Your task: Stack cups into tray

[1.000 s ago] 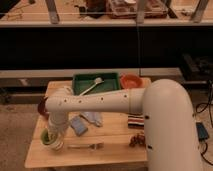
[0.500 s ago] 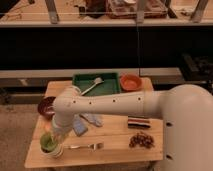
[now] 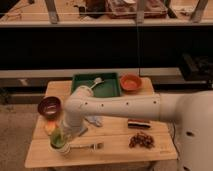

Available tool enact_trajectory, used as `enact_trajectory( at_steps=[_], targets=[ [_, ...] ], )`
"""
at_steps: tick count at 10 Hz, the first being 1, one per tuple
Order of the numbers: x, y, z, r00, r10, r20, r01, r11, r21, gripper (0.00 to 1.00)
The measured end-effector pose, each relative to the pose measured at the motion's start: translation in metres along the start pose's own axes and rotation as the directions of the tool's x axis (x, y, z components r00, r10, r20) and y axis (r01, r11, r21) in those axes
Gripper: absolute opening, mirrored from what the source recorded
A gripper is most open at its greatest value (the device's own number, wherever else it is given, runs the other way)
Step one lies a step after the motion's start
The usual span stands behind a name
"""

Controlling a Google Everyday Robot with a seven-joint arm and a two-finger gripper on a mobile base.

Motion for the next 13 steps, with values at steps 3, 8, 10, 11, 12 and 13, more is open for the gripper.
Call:
enact_trajectory(
  at_steps=[3,8,10,11,12,13],
  targets=[
    [0.012,0.028,-0.062,0.988,0.128,-0.092,-0.121,0.990,0.079,0.00],
    [0.099,0.048,-0.133,0.928,0.315,-0.197,-0.270,0.936,0.226,0.00],
    [0.149,0.053,-0.153,0.892,0.381,-0.241,-0.312,0.907,0.282,0.00],
    [0.171,0.055,-0.163,0.875,0.408,-0.261,-0.327,0.895,0.302,0.00],
    [0.189,0.053,-0.169,0.864,0.422,-0.275,-0.335,0.889,0.313,0.00],
    [0.213,0.049,-0.173,0.849,0.439,-0.293,-0.347,0.883,0.317,0.00]
  ],
)
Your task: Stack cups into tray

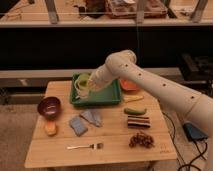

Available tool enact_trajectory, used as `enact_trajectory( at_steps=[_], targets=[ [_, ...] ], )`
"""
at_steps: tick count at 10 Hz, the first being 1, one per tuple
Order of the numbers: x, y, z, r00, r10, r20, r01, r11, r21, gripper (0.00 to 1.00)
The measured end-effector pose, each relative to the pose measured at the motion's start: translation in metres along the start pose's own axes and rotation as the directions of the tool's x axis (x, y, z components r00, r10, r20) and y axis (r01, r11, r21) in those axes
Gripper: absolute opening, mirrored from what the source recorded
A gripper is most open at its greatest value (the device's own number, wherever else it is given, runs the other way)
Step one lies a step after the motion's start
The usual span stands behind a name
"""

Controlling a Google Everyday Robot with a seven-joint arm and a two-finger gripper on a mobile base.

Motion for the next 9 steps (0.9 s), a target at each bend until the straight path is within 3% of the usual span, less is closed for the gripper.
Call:
enact_trajectory(
  at_steps=[2,3,5,7,9],
  targets=[
    [0.022,-0.014,0.020,1.000,0.018,-0.025,-0.019,0.999,-0.034,0.10],
    [0.029,-0.014,0.034,0.999,0.027,-0.025,-0.029,0.998,-0.053,0.20],
    [0.037,0.008,0.071,0.998,0.058,-0.014,-0.059,0.995,-0.085,0.43],
    [0.038,0.033,0.108,0.997,0.073,0.010,-0.072,0.993,-0.095,0.64],
    [0.036,0.046,0.134,0.997,0.065,0.033,-0.061,0.993,-0.098,0.78]
  ],
)
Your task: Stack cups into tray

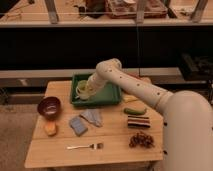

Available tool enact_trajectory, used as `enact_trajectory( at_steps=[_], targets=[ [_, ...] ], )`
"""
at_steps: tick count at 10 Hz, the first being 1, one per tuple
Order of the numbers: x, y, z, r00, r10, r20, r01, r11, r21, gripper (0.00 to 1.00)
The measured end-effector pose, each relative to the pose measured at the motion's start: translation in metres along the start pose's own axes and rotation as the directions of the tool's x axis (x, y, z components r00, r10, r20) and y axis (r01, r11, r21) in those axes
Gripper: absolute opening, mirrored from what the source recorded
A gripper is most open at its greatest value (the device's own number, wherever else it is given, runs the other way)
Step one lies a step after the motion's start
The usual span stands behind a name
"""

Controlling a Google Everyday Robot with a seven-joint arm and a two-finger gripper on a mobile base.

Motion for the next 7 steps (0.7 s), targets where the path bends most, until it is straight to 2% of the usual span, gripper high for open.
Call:
enact_trajectory(
  at_steps=[1,3,4,7],
  targets=[
    [-0.001,0.005,0.010,1.000,-0.018,0.007,0.018,1.000,-0.002,0.80],
    [-0.007,0.000,0.017,0.999,-0.051,0.010,0.051,0.999,-0.004,0.80],
    [-0.009,-0.005,0.014,0.998,-0.069,0.003,0.069,0.998,-0.009,0.80],
    [-0.013,-0.027,-0.012,0.993,-0.117,-0.021,0.117,0.993,-0.015,0.80]
  ],
)
